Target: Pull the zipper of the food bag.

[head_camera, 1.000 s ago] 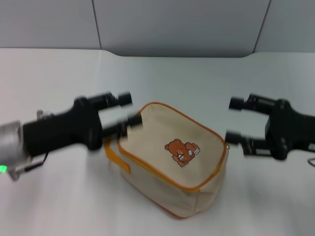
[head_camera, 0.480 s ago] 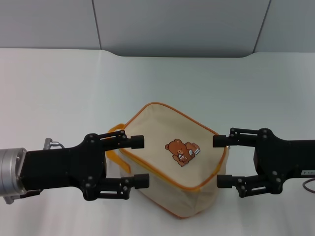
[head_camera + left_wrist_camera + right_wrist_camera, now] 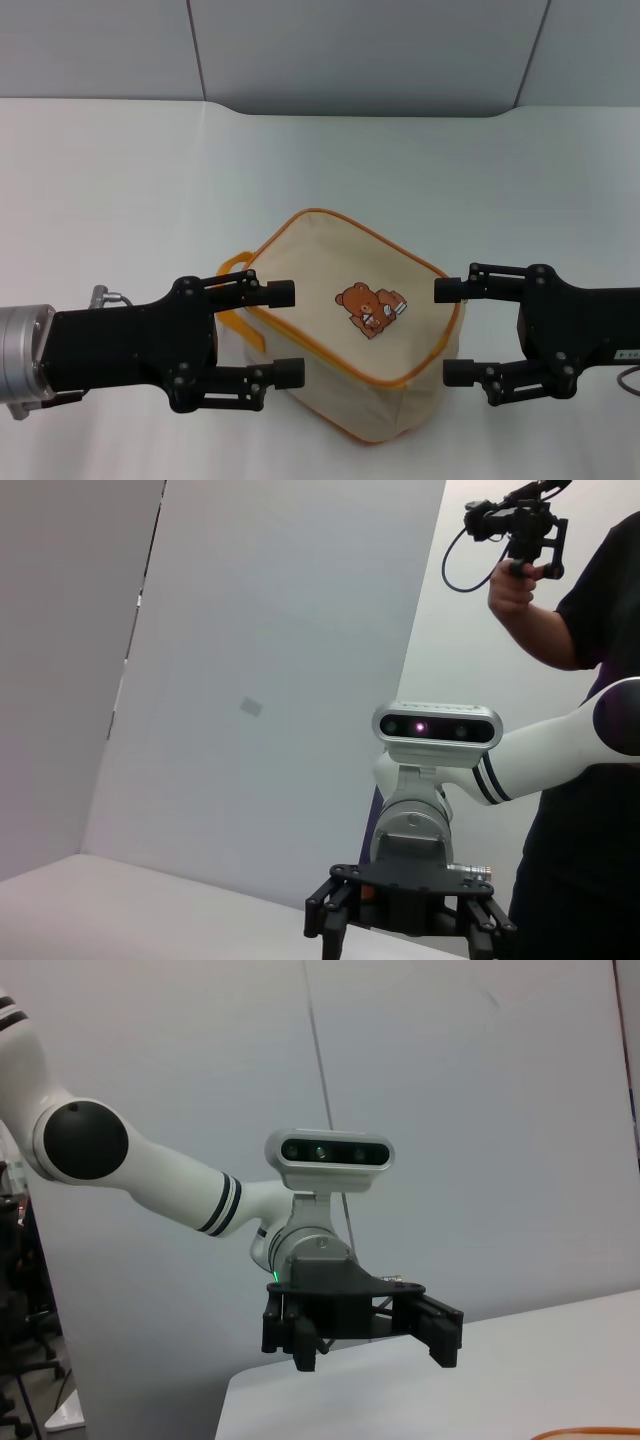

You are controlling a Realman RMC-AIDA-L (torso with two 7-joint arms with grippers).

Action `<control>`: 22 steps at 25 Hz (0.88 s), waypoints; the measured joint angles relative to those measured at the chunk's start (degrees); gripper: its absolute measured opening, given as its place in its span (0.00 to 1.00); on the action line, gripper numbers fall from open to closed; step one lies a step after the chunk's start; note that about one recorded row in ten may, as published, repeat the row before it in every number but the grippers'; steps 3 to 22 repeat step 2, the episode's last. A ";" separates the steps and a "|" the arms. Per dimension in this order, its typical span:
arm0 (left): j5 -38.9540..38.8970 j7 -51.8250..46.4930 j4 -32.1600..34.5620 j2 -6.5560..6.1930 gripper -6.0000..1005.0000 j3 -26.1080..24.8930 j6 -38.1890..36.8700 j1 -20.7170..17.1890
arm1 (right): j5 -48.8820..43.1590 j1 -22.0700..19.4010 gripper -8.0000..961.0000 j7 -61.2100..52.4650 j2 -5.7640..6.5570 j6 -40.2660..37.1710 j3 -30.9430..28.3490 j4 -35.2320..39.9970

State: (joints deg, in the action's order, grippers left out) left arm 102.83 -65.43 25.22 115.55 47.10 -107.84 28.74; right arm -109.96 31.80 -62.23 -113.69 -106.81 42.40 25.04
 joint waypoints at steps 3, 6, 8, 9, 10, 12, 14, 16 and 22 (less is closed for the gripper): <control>0.19 0.00 0.00 0.04 0.83 0.02 -0.02 0.00 | 0.00 0.00 0.87 0.00 0.01 0.00 0.02 0.00; 0.19 0.00 0.00 0.04 0.83 0.02 -0.02 0.00 | 0.00 0.00 0.87 0.00 0.01 0.00 0.02 0.00; 0.19 0.00 0.00 0.04 0.83 0.02 -0.02 0.00 | 0.00 0.00 0.87 0.00 0.01 0.00 0.02 0.00; 0.19 0.00 0.00 0.04 0.83 0.02 -0.02 0.00 | 0.00 0.00 0.87 0.00 0.01 0.00 0.02 0.00; 0.19 0.00 0.00 0.04 0.83 0.02 -0.02 0.00 | 0.00 0.00 0.87 0.00 0.01 0.00 0.02 0.00; 0.19 0.00 0.00 0.04 0.83 0.02 -0.02 0.00 | 0.00 0.00 0.87 0.00 0.01 0.00 0.02 0.00; 0.19 0.00 0.00 0.04 0.83 0.02 -0.02 0.00 | 0.00 0.00 0.87 0.00 0.01 0.00 0.02 0.00; 0.19 0.00 0.00 0.04 0.83 0.02 -0.02 0.00 | 0.00 0.00 0.87 0.00 0.01 0.00 0.02 0.00; 0.19 0.00 0.00 0.04 0.83 0.02 -0.02 0.00 | 0.00 0.00 0.87 0.00 0.01 0.00 0.02 0.00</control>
